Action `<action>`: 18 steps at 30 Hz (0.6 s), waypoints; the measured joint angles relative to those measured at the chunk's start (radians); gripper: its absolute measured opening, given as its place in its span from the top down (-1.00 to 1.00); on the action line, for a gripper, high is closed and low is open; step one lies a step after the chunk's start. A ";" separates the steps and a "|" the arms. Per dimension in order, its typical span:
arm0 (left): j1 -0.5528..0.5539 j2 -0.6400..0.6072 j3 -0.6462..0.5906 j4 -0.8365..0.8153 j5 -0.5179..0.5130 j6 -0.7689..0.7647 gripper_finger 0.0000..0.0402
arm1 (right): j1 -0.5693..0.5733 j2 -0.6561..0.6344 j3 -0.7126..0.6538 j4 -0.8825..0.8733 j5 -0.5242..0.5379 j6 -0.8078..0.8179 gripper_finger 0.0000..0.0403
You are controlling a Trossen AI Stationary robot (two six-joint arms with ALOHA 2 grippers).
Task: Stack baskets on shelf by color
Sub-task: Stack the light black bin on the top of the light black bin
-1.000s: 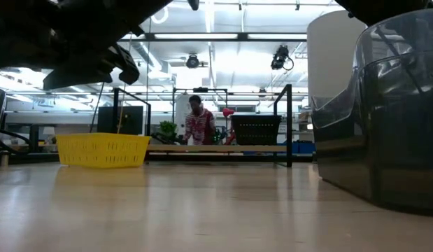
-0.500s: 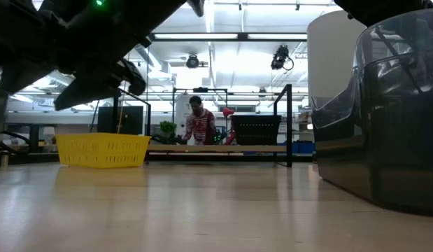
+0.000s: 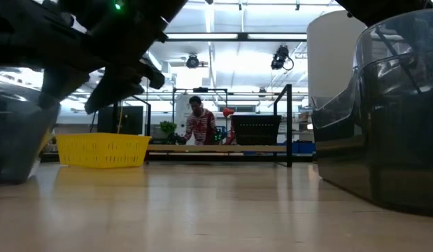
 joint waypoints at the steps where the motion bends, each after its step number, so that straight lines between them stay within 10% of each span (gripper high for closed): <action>1: 0.000 0.000 0.000 0.001 0.000 0.000 0.87 | -0.001 -0.004 -0.001 -0.017 0.000 0.000 -0.33; 18: 0.000 0.000 0.000 -0.002 0.000 0.000 0.87 | -0.030 -0.065 -0.002 -0.394 0.045 0.015 -0.33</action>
